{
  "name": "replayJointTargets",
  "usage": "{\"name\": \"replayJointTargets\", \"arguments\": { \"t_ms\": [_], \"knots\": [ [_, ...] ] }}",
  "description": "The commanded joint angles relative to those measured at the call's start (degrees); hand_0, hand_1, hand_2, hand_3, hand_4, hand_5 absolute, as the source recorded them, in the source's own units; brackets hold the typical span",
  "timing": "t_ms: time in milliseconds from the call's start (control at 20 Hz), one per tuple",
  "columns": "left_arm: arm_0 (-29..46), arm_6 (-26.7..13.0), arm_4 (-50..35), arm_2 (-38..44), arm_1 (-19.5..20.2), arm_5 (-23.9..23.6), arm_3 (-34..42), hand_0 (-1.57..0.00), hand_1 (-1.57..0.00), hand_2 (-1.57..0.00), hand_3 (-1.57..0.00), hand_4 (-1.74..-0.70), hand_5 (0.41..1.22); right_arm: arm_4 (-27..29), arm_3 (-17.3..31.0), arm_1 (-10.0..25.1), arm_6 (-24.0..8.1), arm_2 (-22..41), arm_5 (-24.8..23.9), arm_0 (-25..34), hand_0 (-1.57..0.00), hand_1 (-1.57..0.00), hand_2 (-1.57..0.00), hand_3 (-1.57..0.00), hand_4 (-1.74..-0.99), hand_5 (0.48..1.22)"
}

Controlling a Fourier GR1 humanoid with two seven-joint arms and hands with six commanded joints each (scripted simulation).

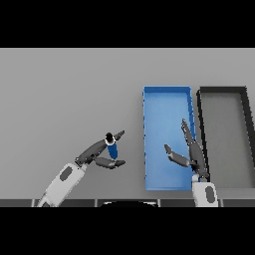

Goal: Pick up the blue pipe and place it into the blue bin.

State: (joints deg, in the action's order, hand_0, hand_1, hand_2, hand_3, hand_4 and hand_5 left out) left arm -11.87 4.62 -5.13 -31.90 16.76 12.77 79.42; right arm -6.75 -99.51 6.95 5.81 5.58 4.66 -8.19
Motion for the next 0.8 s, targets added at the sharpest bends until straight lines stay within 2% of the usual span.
{"name": "replayJointTargets", "arguments": {
  "t_ms": [0, 50, 100, 150, 200, 250, 350, 500, 750],
  "knots": [
    [-0.42, 0.96, -0.57, 0.2, -1.1, 0.17, -0.89, 0.0, 0.0, -0.02, -0.02, -1.11, 0.507, 0.12, 0.34, 0.12, -0.33, -0.33, -0.11, 0.37, 0.0, 0.0, 0.0, 0.0, -1.267, 0.6],
    [-0.45, 1.55, -1.36, 0.74, -1.78, 0.08, -1.47, 0.0, -0.03, -0.11, -0.1, -1.14, 0.55, -0.09, 0.43, 0.31, 0.35, -0.09, 0.26, -0.46, 0.0, 0.0, 0.0, 0.0, -1.266, 0.601],
    [-1.3, 0.94, -2.37, 1.37, -3.1, -0.2, -2.23, -0.02, -0.16, -0.29, -0.26, -1.21, 0.607, 0.03, 0.38, 0.34, 0.0, -0.3, 0.14, -0.31, 0.0, 0.0, 0.0, 0.0, -1.261, 0.6],
    [-0.88, 0.7, -3.58, 1.49, -4.36, -0.34, -1.96, -0.19, -0.35, -0.48, -0.52, -1.25, 0.73, 0.02, 0.79, 0.03, -0.4, -0.19, 0.07, 0.24, 0.0, 0.0, 0.0, 0.0, -1.26, 0.6],
    [0.28, 1.45, -3.74, 1.53, -4.96, -1.04, -1.94, -0.44, -0.59, -0.7, -0.72, -1.35, 0.828, 0.2, 0.76, 0.29, -0.04, -0.59, -0.04, 0.35, 0.0, 0.0, 0.0, 0.0, -1.259, 0.602],
    [0.11, 1.23, -3.43, 1.77, -5.13, -1.54, -2.75, -0.67, -0.79, -0.87, -0.88, -1.42, 0.906, -0.15, 1.11, 0.44, 0.1, -0.44, 0.03, 0.39, 0.0, 0.0, 0.0, 0.0, -1.259, 0.605],
    [0.26, 2.03, -3.23, 1.84, -6.54, -2.19, -3.22, -0.99, -1.07, -1.12, -1.1, -1.53, 1.02, 0.22, 1.45, 0.19, -0.21, -0.59, 0.01, 1.26, 0.0, 0.0, 0.0, 0.0, -1.262, 0.611],
    [0.47, 4.73, -0.9, 0.5, -6.56, -4.17, -2.89, -1.28, -1.31, -1.34, -1.27, -1.63, 1.118, 0.35, 1.18, 0.4, 0.29, -0.78, 0.02, 1.11, 0.0, 0.0, 0.0, 0.0, -1.258, 0.615],
    [0.46, 7.21, -1.51, 0.09, -6.49, -5.03, 1.83, -1.47, -1.49, -1.5, -1.4, -1.7, 1.187, -0.41, 1.74, 0.63, -0.64, -0.51, -0.03, 1.84, 0.0, 0.0, 0.0, 0.0, -1.244, 0.623]
  ]
}}
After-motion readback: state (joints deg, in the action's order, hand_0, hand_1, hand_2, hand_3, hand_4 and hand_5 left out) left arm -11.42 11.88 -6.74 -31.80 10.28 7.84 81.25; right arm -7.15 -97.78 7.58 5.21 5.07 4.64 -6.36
